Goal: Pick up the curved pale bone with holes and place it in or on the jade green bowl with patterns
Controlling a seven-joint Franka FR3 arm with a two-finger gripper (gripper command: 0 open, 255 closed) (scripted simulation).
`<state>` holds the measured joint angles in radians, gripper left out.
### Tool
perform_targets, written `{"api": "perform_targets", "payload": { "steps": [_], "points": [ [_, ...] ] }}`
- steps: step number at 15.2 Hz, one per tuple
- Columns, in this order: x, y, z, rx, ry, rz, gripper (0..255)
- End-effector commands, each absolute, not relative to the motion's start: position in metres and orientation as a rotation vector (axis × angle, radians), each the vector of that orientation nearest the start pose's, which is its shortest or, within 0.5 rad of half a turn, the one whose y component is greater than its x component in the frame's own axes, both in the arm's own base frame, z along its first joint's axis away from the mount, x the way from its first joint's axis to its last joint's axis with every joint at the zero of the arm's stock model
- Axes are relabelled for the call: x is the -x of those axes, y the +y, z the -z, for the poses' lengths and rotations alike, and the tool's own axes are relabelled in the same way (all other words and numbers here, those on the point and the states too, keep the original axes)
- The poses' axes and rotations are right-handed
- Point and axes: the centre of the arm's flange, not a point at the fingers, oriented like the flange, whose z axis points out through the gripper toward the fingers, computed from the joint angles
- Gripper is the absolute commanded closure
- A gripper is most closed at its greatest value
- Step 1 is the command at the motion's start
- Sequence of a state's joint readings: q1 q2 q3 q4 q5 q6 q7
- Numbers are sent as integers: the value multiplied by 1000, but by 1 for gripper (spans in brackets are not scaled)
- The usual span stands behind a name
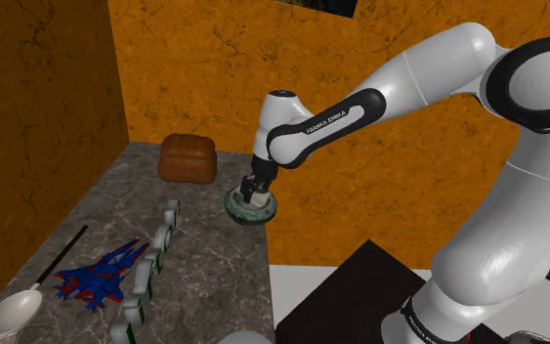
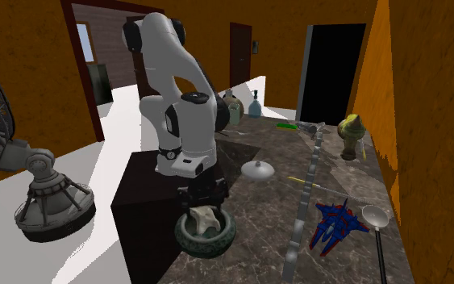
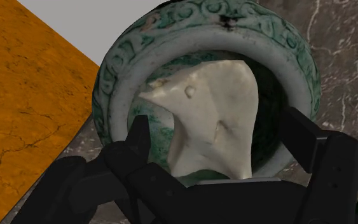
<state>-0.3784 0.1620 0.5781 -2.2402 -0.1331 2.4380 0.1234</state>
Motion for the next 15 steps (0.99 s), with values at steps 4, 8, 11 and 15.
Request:
{"api": "perform_targets", "payload": {
  "steps": [4,8,11,15],
  "points": [
    [-533,106,-327,3120,-260,102,0],
    [-531,105,-364,3120,-260,102,0],
    [-531,105,-364,3120,-260,102,0],
    [-531,105,-364,3120,-260,102,0]
  ]
}}
